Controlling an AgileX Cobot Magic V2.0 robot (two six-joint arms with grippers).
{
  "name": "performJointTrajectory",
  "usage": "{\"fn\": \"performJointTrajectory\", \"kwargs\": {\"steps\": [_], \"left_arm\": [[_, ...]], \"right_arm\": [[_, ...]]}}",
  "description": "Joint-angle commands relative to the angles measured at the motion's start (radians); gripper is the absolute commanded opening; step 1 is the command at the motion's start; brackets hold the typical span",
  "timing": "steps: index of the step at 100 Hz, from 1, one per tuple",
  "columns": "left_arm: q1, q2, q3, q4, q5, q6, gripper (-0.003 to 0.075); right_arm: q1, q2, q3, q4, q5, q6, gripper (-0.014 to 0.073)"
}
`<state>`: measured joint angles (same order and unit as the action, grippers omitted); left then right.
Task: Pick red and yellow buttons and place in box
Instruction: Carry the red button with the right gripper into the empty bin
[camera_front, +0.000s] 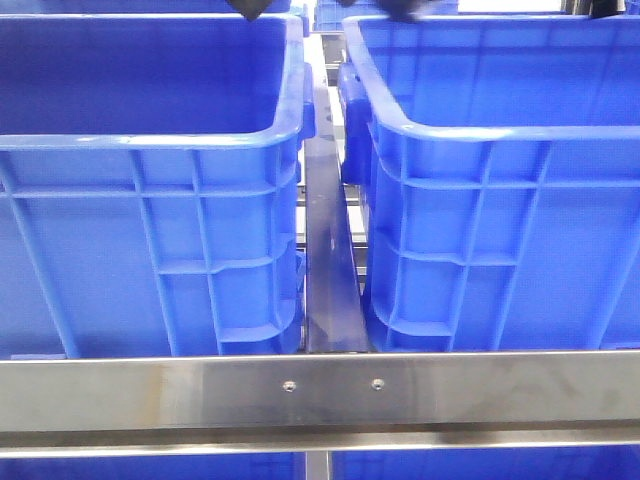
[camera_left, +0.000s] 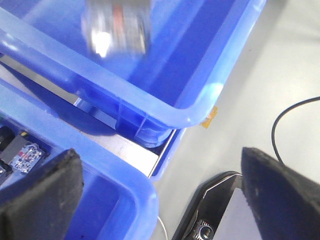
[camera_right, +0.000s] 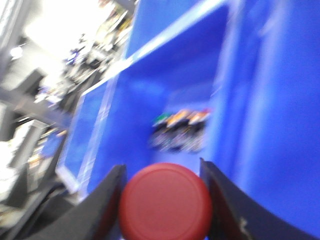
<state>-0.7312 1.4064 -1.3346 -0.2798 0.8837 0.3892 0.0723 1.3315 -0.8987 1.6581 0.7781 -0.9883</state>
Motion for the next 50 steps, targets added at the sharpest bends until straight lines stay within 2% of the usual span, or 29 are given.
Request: {"fn": "performJointTrajectory", "kwargs": {"steps": [1, 17, 31, 37, 50], "left_arm": [[-0.006, -0.033, -0.034, -0.018, -0.04, -0.002, 0.0607], [-0.006, -0.033, -0.034, -0.018, -0.042, -0.002, 0.0606], [-0.006, -0.033, -0.034, -0.018, -0.05, -0.002, 0.0607], [-0.006, -0.033, -0.034, -0.018, -0.05, -0.002, 0.0607], [-0.006, -0.033, -0.034, -0.018, -0.05, -0.002, 0.0606]], "right_arm": [[-0.048, -0.034, -0.039, 0.037, -0.001, -0.095, 0.0296], [-0.072, -0.029, -0.039, 0.045, -0.234, -0.372, 0.0296], [-0.068, 0.005, -0.041, 0.199, -0.426, -0.634, 0.0296], [-0.068, 0.041, -0.05, 0.26, -0.461, -0.743, 0.0296], [-0.068, 0.133, -0.107, 0.26, -0.444, -0.795, 0.0296]]}}
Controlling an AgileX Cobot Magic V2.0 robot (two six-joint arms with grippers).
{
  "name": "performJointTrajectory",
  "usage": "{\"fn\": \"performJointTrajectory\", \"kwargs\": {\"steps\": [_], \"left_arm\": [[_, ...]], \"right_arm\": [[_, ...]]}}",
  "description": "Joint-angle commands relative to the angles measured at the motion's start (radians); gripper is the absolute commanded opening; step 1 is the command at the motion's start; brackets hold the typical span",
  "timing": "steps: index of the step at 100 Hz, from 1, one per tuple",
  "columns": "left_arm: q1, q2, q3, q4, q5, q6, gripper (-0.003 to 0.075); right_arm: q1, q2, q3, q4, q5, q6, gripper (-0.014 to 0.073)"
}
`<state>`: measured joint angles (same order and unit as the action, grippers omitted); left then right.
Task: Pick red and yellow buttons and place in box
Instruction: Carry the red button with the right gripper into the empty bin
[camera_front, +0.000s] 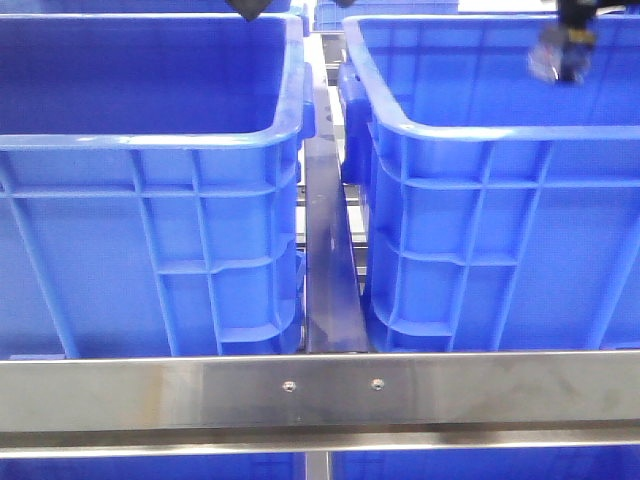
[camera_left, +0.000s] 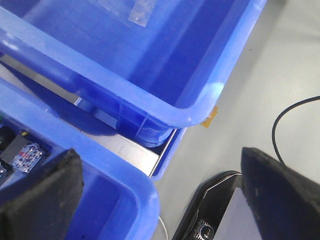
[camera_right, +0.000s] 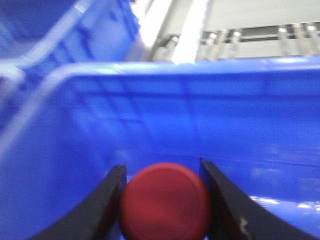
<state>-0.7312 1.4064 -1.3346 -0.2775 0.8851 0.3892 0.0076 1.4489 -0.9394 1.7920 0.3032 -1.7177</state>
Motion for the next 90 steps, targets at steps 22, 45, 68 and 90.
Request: {"fn": "performJointTrajectory", "kwargs": {"steps": [22, 45, 68, 90], "left_arm": [[-0.006, -0.033, -0.034, -0.021, -0.06, -0.002, 0.0606], [-0.006, -0.033, -0.034, -0.022, -0.07, -0.002, 0.0606], [-0.006, -0.033, -0.034, -0.022, -0.086, -0.002, 0.0606], [-0.006, -0.033, -0.034, -0.022, -0.095, -0.002, 0.0606]], "right_arm": [[-0.003, 0.186, -0.189, 0.126, 0.032, -0.077, 0.0296], [-0.003, 0.321, -0.269, 0.126, 0.034, -0.112, 0.0296], [-0.003, 0.425, -0.342, 0.126, 0.048, -0.125, 0.0296], [-0.003, 0.443, -0.347, 0.126, 0.056, -0.125, 0.0363]]}}
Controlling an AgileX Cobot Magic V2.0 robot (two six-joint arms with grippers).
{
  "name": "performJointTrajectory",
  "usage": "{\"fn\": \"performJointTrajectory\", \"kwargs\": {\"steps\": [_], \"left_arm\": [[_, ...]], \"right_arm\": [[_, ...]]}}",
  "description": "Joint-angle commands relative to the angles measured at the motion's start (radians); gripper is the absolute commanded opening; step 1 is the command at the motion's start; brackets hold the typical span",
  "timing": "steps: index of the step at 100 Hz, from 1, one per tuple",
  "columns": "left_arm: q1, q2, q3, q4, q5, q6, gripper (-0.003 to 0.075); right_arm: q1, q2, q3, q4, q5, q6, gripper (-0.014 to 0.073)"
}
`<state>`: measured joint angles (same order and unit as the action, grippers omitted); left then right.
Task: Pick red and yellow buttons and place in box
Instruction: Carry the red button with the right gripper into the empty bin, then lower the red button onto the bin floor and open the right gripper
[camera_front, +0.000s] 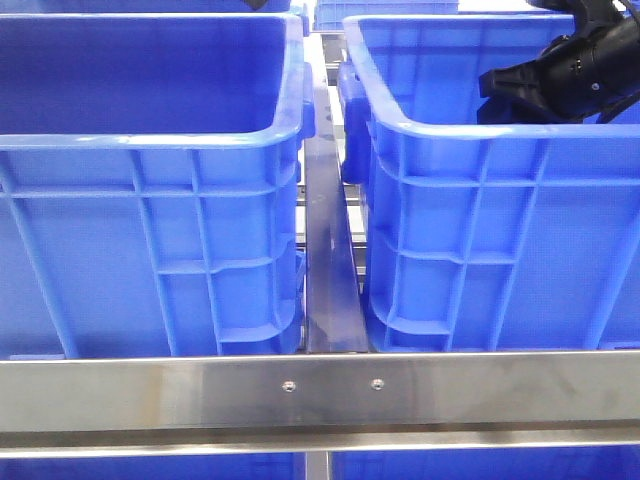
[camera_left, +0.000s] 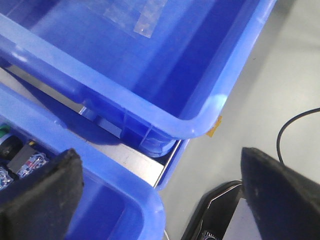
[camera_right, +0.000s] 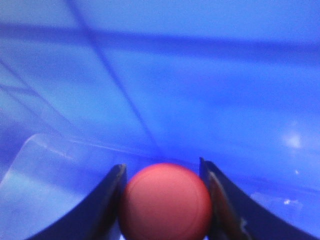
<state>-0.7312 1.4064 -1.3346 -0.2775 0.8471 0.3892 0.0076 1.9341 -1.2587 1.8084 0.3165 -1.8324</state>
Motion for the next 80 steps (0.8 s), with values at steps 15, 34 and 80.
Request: {"fn": "performJointTrajectory", "kwargs": {"steps": [15, 34, 80], "left_arm": [[-0.006, -0.033, -0.034, -0.022, -0.057, -0.002, 0.0606], [-0.006, -0.033, -0.034, -0.022, -0.057, -0.002, 0.0606], [-0.006, -0.033, -0.034, -0.024, -0.057, -0.005, 0.0605]], "right_arm": [[-0.003, -0.042, -0.026, 0.11, 0.029, -0.01, 0.0533], [-0.003, -0.058, -0.025, 0.11, 0.026, -0.01, 0.0547], [-0.003, -0.343, 0.163, 0.074, -0.083, -0.01, 0.0533]]}}
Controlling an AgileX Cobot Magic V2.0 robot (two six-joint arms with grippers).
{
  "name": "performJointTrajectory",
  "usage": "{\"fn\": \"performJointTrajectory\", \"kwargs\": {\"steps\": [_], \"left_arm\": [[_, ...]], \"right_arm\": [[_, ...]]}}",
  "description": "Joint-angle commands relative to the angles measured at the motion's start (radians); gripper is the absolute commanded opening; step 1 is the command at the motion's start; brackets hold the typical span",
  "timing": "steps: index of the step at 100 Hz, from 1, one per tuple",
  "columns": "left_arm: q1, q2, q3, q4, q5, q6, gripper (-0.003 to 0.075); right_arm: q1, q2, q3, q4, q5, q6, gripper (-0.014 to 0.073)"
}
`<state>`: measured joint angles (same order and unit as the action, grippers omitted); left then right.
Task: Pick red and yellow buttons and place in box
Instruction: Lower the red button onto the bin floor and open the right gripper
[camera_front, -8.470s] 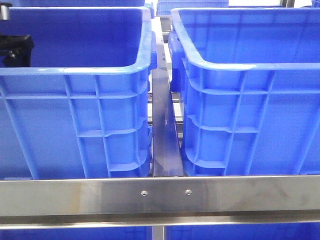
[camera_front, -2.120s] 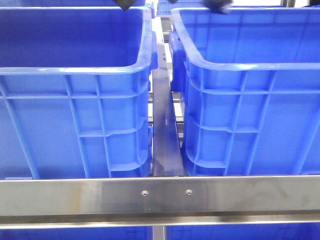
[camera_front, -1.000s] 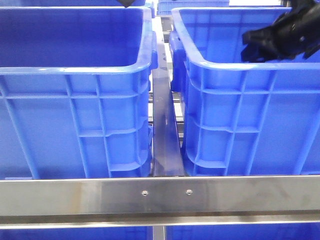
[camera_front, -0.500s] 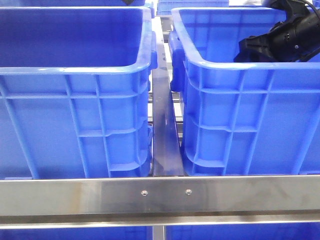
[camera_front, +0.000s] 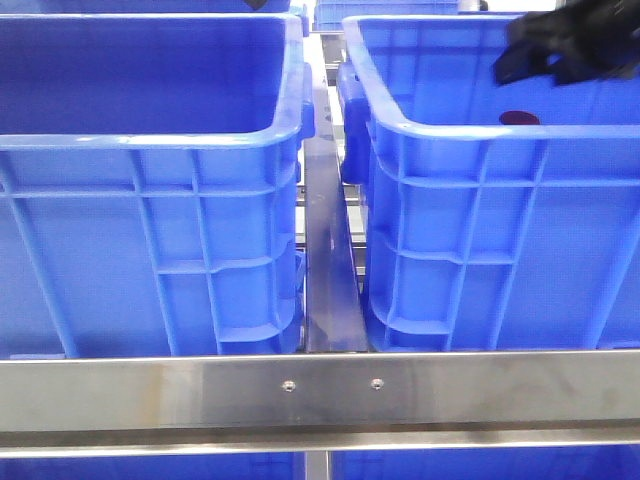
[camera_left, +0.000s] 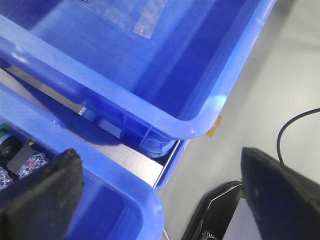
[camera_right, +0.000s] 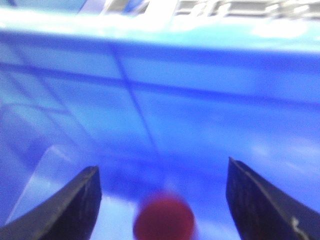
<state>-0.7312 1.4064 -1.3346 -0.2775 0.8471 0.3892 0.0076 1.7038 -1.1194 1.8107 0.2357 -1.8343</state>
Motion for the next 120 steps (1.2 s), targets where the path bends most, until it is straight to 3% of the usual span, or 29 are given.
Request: {"fn": "performJointTrajectory", "kwargs": {"steps": [1, 15, 39, 58, 97, 120], "left_arm": [[-0.006, -0.033, -0.034, -0.027, -0.057, -0.005, 0.0605], [-0.006, -0.033, -0.034, -0.034, -0.057, -0.005, 0.0598], [-0.006, -0.033, -0.034, -0.034, -0.057, -0.005, 0.0598], [-0.006, -0.033, -0.034, -0.034, -0.057, -0.005, 0.0598], [-0.006, -0.033, -0.034, -0.057, -0.054, -0.034, 0.0585], [-0.006, -0.033, -0.034, -0.057, -0.059, -0.039, 0.0576]], "right_arm": [[-0.003, -0.126, 0.028, 0.071, -0.003, -0.008, 0.0533], [-0.003, -0.264, 0.135, 0.071, -0.005, -0.008, 0.0445], [-0.003, -0.517, 0.335, 0.072, 0.001, -0.008, 0.0125], [-0.003, -0.72, 0.483, 0.072, 0.002, -0.008, -0.0067], [-0.003, -1.103, 0.734, 0.072, 0.115, -0.008, -0.0069], [-0.003, -1.231, 0.806, 0.072, 0.155, -0.008, -0.0069]]}}
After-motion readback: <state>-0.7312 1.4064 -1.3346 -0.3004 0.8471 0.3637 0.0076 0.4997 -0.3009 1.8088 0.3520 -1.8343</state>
